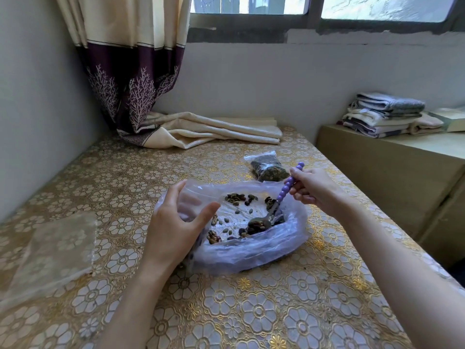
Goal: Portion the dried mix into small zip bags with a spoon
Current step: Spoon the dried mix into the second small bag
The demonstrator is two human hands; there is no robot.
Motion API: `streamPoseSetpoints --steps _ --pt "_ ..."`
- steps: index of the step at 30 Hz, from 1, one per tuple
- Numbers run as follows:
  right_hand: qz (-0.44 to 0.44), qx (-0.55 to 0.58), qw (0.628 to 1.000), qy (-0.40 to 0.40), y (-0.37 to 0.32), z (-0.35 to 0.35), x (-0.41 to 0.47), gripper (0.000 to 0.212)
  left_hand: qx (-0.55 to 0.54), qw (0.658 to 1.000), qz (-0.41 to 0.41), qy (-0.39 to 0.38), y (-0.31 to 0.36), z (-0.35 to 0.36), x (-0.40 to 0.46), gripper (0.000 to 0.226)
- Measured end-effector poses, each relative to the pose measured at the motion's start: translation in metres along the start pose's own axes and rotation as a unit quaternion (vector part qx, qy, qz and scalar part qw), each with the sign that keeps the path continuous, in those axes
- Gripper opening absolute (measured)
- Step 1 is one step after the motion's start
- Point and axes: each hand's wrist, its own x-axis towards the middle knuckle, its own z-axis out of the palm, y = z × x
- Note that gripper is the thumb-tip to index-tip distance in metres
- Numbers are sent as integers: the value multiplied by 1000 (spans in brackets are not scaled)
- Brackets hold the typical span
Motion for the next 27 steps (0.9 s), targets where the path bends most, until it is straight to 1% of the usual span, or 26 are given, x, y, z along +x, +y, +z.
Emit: streamPoseSetpoints --steps 4,7,8,11,13,15,17,18,19,23,25,27 --pt "-6 43 999 28 4 1 -1 35 -2 1000 -1 -19 5 -3 3 101" --pt "-13 69 996 54 3 5 0 34 -16 1000 3 -21 9 -6 5 93" --pt "-19 79 995 62 2 6 0 34 -23 999 2 -22 10 -7 4 91" --pt "-49 113 990 74 -4 13 2 36 -67 998 -4 -20 13 -18 5 96" --pt "-69 132 986 81 -11 18 2 36 -91 996 -13 -7 12 -28 7 95" --pt "-83 148 981 90 -18 24 1 35 -100 995 -28 7 10 -38 10 82" --pt "-97 176 976 89 -26 32 0 34 -95 995 -34 20 6 -47 14 63" --pt "-105 194 972 84 -31 36 -1 34 -85 996 -32 24 5 -51 16 57" --pt "-113 208 968 78 -36 40 -3 34 -69 997 -27 24 5 -54 17 57" --pt "-134 215 966 55 -55 59 -8 37 16 1000 17 2 6 -52 14 73" --pt "-150 212 965 41 -63 70 -10 35 28 999 22 -5 6 -47 11 81" --pt "-167 204 964 27 -71 81 -13 35 18 1000 20 -6 4 -43 8 88"
